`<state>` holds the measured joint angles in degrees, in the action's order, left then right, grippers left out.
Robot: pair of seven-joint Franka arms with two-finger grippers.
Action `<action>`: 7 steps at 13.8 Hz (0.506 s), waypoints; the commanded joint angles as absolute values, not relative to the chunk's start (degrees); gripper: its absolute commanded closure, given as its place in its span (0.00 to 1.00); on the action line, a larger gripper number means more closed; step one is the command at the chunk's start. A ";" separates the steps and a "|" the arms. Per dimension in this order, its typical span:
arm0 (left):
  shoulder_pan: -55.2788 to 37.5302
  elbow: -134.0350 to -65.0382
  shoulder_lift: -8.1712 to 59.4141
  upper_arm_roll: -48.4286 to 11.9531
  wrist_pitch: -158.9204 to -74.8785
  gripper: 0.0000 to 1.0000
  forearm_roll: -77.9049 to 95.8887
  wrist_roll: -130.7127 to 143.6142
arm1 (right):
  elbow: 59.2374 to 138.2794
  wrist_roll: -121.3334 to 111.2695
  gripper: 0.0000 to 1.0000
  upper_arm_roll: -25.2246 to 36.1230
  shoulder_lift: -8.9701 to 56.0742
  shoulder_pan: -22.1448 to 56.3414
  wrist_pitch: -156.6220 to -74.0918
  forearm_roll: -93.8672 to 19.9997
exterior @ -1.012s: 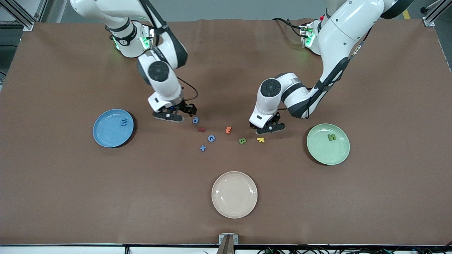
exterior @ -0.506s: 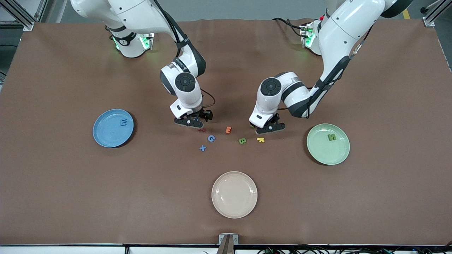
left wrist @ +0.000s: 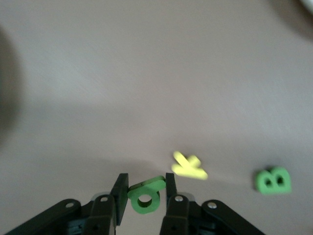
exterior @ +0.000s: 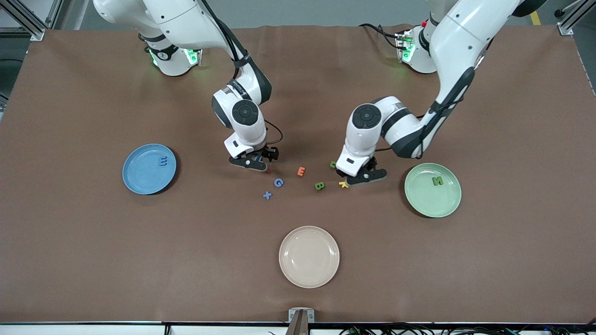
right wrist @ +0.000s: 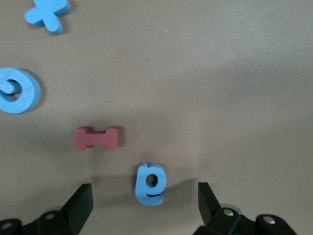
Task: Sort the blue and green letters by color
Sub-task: 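Carry the green a to the green plate while the right gripper grasps the blue e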
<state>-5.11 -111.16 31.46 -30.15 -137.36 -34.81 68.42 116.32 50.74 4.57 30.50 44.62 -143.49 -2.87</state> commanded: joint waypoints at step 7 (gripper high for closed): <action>10.43 -113.90 22.76 -30.59 -129.64 0.99 -33.22 49.07 | 117.77 53.26 0.47 5.01 30.41 45.35 -143.70 -3.25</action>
<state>5.92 -111.84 23.47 -30.10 -129.19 -34.24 53.34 116.70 52.25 4.50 30.48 44.80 -143.82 -2.95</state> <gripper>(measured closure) 0.652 0.383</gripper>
